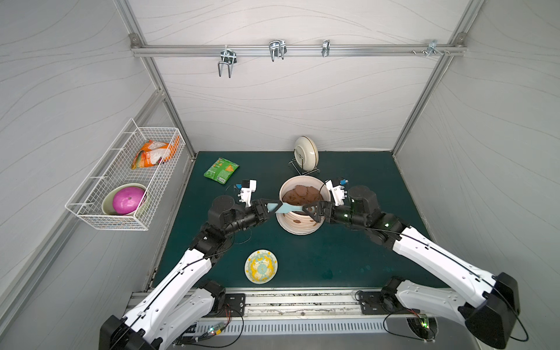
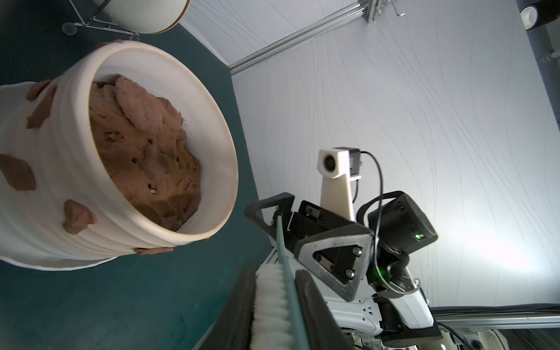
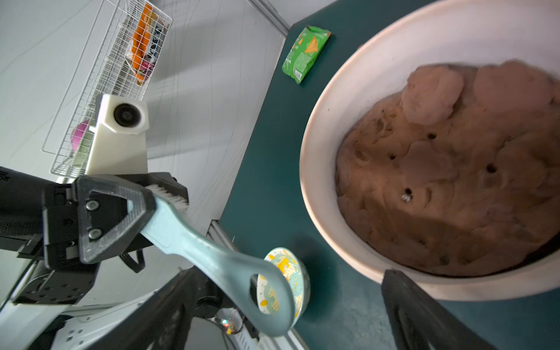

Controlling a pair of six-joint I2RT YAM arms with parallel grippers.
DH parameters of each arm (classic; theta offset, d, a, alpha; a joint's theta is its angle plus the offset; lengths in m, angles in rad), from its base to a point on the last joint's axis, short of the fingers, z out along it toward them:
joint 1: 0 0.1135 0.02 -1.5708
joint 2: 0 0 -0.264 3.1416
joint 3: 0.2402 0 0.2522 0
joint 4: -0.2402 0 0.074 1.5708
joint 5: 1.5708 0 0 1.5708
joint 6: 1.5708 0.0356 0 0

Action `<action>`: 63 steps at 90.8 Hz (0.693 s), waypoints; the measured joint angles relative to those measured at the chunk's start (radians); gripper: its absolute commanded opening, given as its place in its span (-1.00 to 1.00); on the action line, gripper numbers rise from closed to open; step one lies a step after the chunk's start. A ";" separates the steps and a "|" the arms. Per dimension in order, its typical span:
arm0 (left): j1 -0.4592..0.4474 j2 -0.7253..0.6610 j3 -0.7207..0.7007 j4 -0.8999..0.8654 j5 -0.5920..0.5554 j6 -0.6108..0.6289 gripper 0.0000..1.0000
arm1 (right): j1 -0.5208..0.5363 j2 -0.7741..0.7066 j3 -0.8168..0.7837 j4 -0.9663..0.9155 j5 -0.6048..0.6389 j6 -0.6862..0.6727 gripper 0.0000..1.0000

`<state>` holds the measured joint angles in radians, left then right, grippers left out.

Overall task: Scrub the dried mud off the ceramic pot
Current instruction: Pick up the brush from the center of the board.

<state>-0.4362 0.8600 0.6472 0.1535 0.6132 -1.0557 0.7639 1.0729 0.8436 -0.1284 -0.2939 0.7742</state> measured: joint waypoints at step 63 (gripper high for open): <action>0.003 0.024 0.008 0.071 0.057 -0.056 -0.50 | -0.017 0.100 -0.077 0.512 -0.258 0.384 -0.11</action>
<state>-0.4332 0.8837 0.6548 0.2249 0.6704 -1.1114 0.7471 1.1725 0.7662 0.3832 -0.5518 1.1584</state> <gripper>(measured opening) 0.256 0.497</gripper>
